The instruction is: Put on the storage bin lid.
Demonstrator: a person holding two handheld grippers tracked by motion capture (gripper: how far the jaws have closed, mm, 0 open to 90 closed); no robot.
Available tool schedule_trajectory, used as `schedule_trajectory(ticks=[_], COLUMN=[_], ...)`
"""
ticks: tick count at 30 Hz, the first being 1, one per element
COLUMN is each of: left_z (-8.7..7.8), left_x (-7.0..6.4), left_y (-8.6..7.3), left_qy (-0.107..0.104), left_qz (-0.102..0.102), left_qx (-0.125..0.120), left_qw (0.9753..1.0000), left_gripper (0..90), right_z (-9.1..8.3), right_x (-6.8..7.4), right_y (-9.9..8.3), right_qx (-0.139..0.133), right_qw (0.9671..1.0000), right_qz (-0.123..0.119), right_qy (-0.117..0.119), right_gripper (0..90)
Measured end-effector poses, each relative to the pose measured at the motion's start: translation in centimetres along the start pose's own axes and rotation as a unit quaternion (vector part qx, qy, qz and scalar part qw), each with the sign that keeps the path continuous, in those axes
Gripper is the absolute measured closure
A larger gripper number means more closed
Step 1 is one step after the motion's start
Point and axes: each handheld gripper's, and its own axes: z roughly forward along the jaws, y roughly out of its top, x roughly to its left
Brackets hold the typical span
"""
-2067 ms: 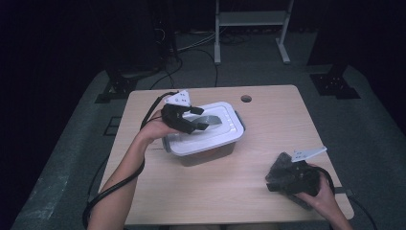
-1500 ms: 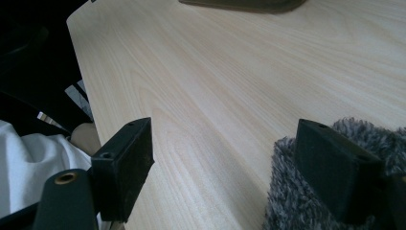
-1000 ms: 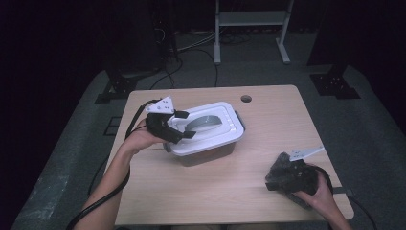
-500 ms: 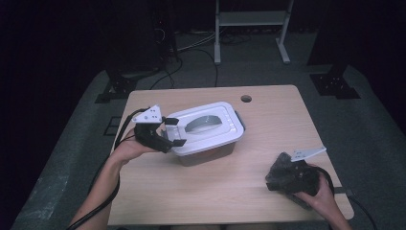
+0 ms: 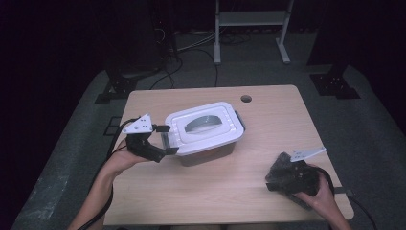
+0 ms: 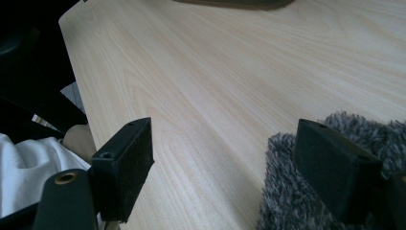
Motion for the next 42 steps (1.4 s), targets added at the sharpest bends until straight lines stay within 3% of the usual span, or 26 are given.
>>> schedule_trajectory(ticks=[19,36,42], left_z=[-1.8,-2.0,-2.6], left_x=[-1.2,-2.4,-2.6], left_y=[-2.7,-5.8,-6.9], left_qy=[0.019,0.025,0.036], left_qz=[-0.007,-0.013,-0.026], left_qx=[0.005,0.008,0.001], left_qw=[0.9998,0.9996,0.9990], left_gripper=[10.9,9.3,9.3], right_z=[-0.1,0.1,0.1], right_x=[0.0,-0.2,-0.1], right_y=[-0.2,-0.3,-0.3], right_qx=[0.000,0.007,0.007], right_qw=[1.0000,0.9999,0.9999], right_qz=[0.007,0.008,0.007], right_qy=[-0.002,-0.005,-0.005], right_gripper=[20.5,20.5,20.5])
